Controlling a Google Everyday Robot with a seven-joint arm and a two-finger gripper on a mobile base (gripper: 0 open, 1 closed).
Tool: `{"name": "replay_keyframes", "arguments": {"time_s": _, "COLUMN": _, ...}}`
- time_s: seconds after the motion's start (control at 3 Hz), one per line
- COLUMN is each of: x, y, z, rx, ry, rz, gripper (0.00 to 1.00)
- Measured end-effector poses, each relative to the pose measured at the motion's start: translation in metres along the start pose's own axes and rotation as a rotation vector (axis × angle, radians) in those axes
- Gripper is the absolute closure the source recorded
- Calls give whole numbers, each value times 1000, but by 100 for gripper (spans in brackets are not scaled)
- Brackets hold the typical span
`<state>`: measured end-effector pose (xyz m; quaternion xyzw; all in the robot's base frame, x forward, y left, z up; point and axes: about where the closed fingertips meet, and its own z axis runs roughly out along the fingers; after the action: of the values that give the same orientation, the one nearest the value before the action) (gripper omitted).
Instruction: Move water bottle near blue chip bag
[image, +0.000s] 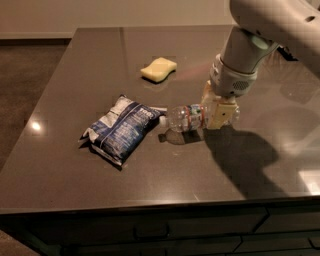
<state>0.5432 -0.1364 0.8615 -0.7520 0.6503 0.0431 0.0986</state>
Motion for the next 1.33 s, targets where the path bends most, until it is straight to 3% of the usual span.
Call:
{"name": "replay_keyframes", "arguments": {"time_s": 0.33, "x": -23, "y": 8, "z": 5, "rx": -17, "ry": -4, "rz": -49, "gripper": 100}}
{"name": "replay_keyframes", "arguments": {"time_s": 0.67, "x": -45, "y": 15, "z": 10, "rx": -37, "ry": -11, "rz": -79, "gripper": 76}}
{"name": "replay_keyframes", "arguments": {"time_s": 1.33, "x": -57, "y": 19, "z": 23, "rx": -63, "ry": -13, "rz": -89, "gripper": 30}}
